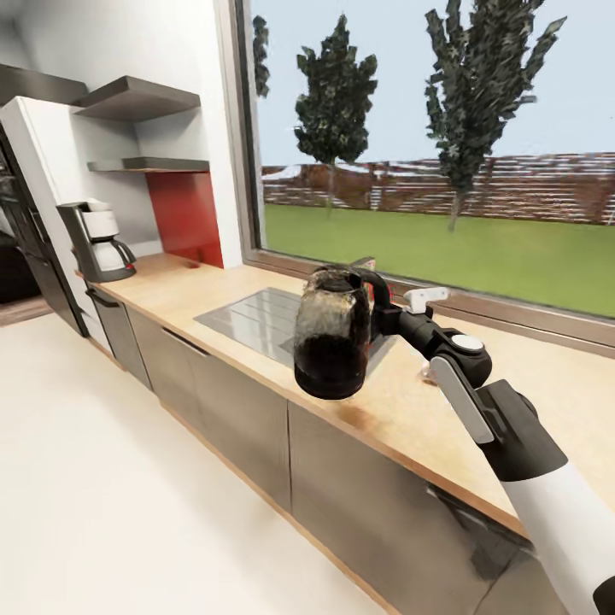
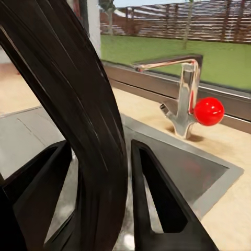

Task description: Set up a coffee station on the kitchen countertop: keep the coffee maker on the countertop, move the bottle of coffee from the kitchen shelf to the counter next to the coffee maker, place a paper coffee filter on top of the coffee maker, put the saucer next to the coffee maker with the coffee cup on the saucer, and place the electric kettle next to the coffee maker.

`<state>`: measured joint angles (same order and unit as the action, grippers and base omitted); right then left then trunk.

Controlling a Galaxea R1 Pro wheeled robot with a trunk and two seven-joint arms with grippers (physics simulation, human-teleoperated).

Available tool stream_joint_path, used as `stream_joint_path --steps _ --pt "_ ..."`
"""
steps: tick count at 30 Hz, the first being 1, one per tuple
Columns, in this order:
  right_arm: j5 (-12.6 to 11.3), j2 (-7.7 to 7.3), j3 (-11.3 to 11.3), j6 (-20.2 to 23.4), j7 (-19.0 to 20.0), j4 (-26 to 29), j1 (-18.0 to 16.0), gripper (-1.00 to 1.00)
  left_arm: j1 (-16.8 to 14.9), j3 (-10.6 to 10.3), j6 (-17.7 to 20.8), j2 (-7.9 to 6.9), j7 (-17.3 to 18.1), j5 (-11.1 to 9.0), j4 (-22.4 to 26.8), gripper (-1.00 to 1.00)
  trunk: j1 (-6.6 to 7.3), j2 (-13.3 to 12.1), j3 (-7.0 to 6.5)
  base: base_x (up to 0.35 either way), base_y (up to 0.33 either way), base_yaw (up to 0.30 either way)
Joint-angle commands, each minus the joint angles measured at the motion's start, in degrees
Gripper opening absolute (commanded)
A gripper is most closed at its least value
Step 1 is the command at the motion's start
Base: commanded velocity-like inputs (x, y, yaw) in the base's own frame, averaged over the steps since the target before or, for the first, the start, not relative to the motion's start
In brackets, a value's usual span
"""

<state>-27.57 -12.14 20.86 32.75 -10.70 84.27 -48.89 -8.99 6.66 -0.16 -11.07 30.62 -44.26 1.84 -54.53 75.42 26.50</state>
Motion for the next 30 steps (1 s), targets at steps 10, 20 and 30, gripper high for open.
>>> stream_joint_path --steps 10,20,30 --pt "-0.6 -0.08 0.1 0.1 -0.5 0.1 0.0 -1.00 -0.1 0.5 0.0 0.00 0.2 0.3 -0.1 1.00 -0.03 0.0 0.06 0.151 0.133 0.174" --pt "-0.6 -0.08 3.4 0.0 -0.6 0.1 0.0 -1.00 -0.1 0.5 0.5 0.00 0.2 0.3 -0.1 1.00 -0.03 0.0 0.06 0.025 0.176 0.106" --pt "-0.6 -0.08 3.8 0.0 -0.6 0.1 0.0 -1.00 -0.1 0.5 0.5 0.00 0.2 0.3 -0.1 1.00 -0.03 0.0 0.06 0.006 0.021 0.260"
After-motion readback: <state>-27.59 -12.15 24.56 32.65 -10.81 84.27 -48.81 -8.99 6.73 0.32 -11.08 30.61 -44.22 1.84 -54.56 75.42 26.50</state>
